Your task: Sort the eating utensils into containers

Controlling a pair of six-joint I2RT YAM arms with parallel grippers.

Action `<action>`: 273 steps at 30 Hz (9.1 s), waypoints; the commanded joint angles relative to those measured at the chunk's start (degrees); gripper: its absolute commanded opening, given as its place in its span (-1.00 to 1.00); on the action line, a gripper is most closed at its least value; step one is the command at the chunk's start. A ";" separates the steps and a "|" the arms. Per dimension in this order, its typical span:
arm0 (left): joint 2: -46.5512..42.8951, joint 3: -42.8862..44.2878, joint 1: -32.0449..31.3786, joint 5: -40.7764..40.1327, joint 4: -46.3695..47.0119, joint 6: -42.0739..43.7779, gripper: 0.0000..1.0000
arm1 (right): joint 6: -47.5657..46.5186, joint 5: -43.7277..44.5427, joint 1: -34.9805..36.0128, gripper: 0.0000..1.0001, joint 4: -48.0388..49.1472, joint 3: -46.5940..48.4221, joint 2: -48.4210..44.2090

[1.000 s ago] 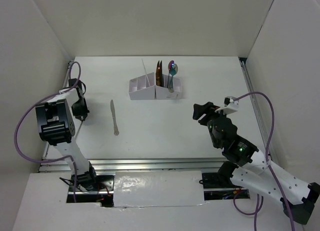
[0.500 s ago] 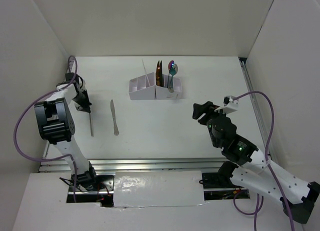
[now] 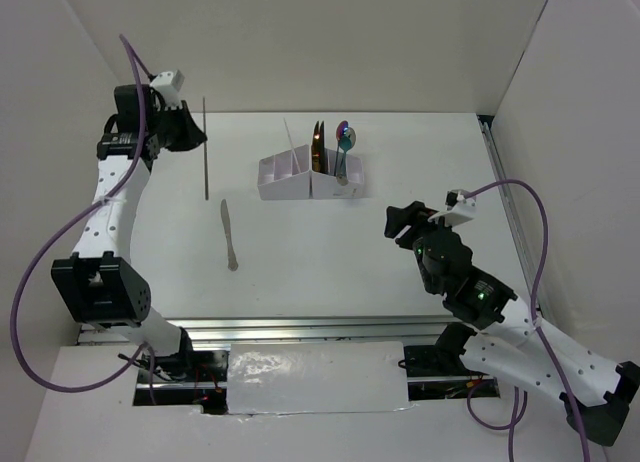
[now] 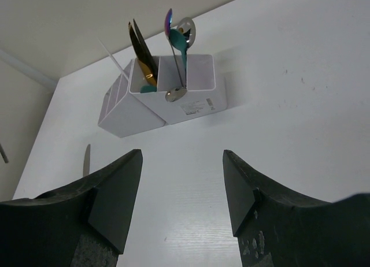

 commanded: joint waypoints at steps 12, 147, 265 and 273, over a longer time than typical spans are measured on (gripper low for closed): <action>4.98 2.80 -18.06 -6.44 36.30 -9.80 -1.00 | 0.26 10.77 0.57 0.32 -15.22 6.99 -4.67; 10.17 -23.56 -21.58 -24.74 1.78 -14.46 0.35 | 3.61 2.70 2.42 0.32 -15.43 5.60 -4.14; 18.69 10.63 -33.09 -15.77 38.25 -5.84 -1.00 | 5.63 9.82 3.30 0.34 -21.75 7.18 -4.59; 23.62 7.03 -33.18 -15.59 49.06 -5.40 -1.00 | 6.78 11.75 3.38 0.35 -23.43 6.30 -4.06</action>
